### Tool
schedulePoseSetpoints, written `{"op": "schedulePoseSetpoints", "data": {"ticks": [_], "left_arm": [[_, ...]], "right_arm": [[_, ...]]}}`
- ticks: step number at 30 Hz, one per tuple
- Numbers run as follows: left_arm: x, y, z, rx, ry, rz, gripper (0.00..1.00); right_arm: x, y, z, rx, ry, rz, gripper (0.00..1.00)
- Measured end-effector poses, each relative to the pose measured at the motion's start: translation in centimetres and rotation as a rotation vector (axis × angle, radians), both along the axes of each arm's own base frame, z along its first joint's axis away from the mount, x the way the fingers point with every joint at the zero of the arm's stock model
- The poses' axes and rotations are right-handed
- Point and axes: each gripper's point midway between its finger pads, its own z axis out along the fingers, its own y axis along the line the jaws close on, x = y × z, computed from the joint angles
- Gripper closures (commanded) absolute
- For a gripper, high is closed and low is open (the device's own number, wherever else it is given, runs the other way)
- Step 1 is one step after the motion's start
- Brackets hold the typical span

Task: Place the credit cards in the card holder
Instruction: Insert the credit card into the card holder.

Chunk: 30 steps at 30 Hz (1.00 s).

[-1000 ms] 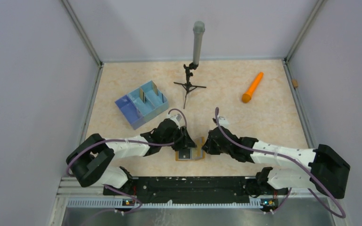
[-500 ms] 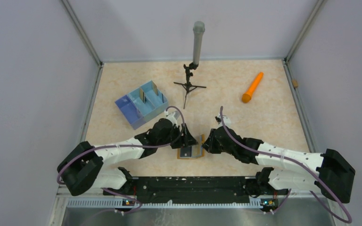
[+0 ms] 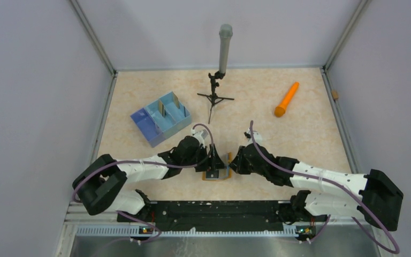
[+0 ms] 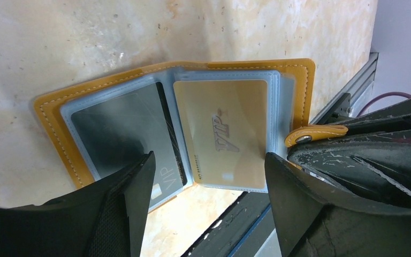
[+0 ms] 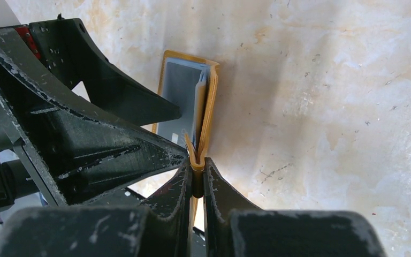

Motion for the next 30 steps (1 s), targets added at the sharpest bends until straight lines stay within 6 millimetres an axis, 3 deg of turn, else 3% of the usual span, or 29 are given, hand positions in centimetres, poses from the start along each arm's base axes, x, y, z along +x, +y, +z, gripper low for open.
{"op": "schedulePoseSetpoints", "data": {"ticks": [17,30], "left_arm": [[-0.07,-1.02,0.15,-0.004,-0.023,-0.033,0.2],[0.3,-0.21,-0.38,0.066,-0.043,-0.003,0.19]], "right_arm": [[-0.01,-0.08,-0.08,-0.004,0.001,-0.001,1.0],[-0.05,-0.27,-0.25,-0.014,0.004,-0.004,1.0]]}}
